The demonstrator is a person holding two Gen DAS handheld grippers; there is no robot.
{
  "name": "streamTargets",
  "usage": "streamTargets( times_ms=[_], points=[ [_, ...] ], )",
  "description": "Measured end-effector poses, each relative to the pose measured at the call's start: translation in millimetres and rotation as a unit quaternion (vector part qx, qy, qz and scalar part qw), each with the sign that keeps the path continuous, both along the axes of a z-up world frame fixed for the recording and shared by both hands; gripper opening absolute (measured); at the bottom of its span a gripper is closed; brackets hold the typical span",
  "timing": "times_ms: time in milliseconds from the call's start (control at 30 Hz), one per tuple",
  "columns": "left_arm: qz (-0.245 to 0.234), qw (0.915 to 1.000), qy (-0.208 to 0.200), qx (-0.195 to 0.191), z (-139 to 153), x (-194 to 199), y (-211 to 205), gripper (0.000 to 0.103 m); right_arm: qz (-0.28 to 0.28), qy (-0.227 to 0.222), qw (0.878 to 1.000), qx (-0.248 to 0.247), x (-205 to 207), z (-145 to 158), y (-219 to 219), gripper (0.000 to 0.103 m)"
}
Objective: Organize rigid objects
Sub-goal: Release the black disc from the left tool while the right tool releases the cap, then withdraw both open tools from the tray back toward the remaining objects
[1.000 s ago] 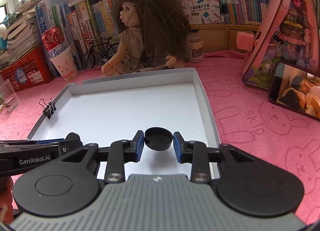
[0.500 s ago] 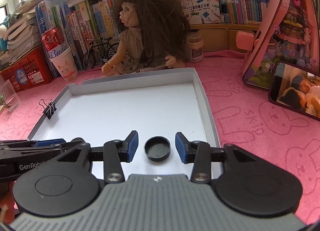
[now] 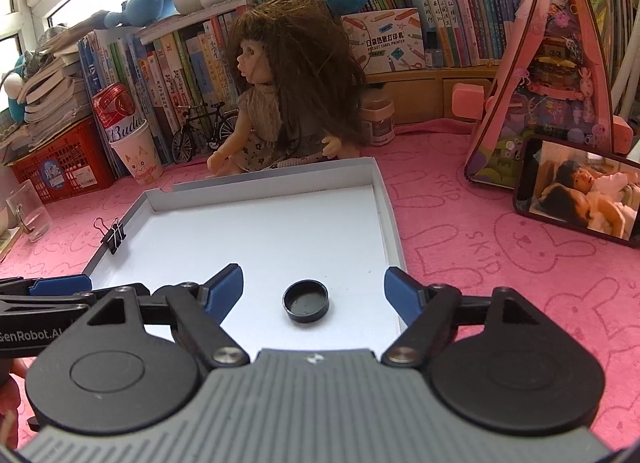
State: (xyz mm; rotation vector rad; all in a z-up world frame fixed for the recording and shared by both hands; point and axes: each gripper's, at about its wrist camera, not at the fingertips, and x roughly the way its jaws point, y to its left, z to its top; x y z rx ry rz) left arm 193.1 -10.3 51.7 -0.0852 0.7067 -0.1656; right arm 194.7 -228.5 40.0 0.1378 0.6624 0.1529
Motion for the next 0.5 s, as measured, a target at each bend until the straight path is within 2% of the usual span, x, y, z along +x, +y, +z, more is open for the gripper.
streamTargets(
  times_ms=[500],
  points=[
    [-0.013, 0.9992, -0.038, 0.006, 16.4, -45.6, 5.9, 0.086, 0.015, -0.021, 0.999, -0.023, -29.4, 8.0, -2.7, 0.09]
  ],
)
